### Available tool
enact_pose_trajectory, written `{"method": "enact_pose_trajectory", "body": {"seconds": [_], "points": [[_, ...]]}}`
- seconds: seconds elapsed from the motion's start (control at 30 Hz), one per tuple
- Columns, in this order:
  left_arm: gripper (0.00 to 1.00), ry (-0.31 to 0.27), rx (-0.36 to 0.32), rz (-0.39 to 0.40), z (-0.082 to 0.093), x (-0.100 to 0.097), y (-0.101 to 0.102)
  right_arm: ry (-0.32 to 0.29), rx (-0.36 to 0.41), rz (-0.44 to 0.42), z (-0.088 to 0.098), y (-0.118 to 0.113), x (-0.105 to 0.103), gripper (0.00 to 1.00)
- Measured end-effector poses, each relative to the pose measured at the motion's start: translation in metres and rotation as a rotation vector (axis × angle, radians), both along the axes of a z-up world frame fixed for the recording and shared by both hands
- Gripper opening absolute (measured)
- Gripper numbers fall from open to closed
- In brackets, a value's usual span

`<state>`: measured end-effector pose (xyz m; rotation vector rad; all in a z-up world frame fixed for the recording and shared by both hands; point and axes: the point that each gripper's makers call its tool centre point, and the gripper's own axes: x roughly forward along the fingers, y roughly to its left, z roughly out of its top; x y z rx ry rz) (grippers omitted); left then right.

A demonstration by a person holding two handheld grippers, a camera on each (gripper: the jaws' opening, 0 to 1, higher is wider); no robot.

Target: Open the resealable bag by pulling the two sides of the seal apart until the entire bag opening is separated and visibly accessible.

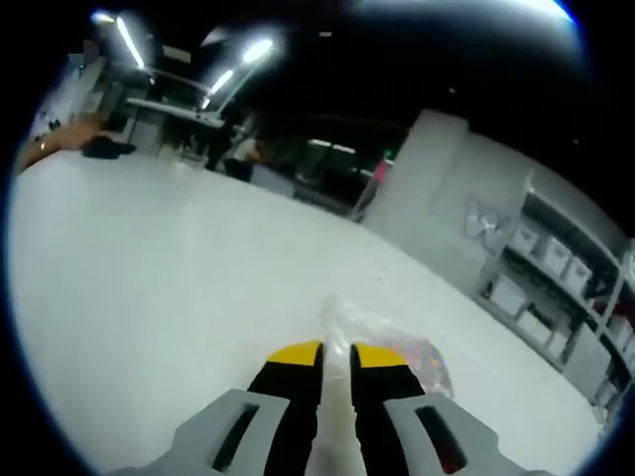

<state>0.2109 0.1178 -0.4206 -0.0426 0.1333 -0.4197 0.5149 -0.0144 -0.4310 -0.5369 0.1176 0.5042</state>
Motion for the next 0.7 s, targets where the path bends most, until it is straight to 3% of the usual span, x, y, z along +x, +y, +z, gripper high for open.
{"method": "enact_pose_trajectory", "body": {"seconds": [0.2, 0.3, 0.33, 0.37, 0.5, 0.57, 0.7], "points": [[0.81, 0.006, 0.003, 0.002, -0.0010, -0.0005, 0.0003, 0.018, 0.028, 0.001, 0.0004, 0.0000, -0.0039, 0.05], [0.81, 0.007, 0.005, 0.002, -0.0012, -0.0006, 0.0002, -0.004, 0.034, -0.024, 0.0048, -0.0058, -0.0003, 0.18], [0.81, 0.006, 0.005, 0.003, -0.0009, -0.0005, 0.0002, -0.001, 0.041, -0.029, 0.0053, -0.0073, 0.0000, 0.18], [0.81, 0.005, 0.005, 0.004, -0.0004, -0.0004, 0.0002, 0.034, 0.081, -0.023, 0.0025, -0.0063, 0.0003, 0.16], [0.81, 0.008, 0.005, 0.003, -0.0014, 0.0001, -0.0008, 0.036, 0.054, 0.001, -0.0006, -0.0023, -0.0015, 0.01], [0.81, 0.010, 0.006, 0.003, -0.0021, 0.0000, -0.0015, 0.021, 0.014, 0.026, -0.0015, 0.0015, -0.0014, 0.00], [0.81, 0.009, 0.008, 0.004, -0.0020, 0.0001, -0.0013, 0.028, 0.042, 0.014, 0.0002, -0.0020, -0.0014, 0.00]]}}
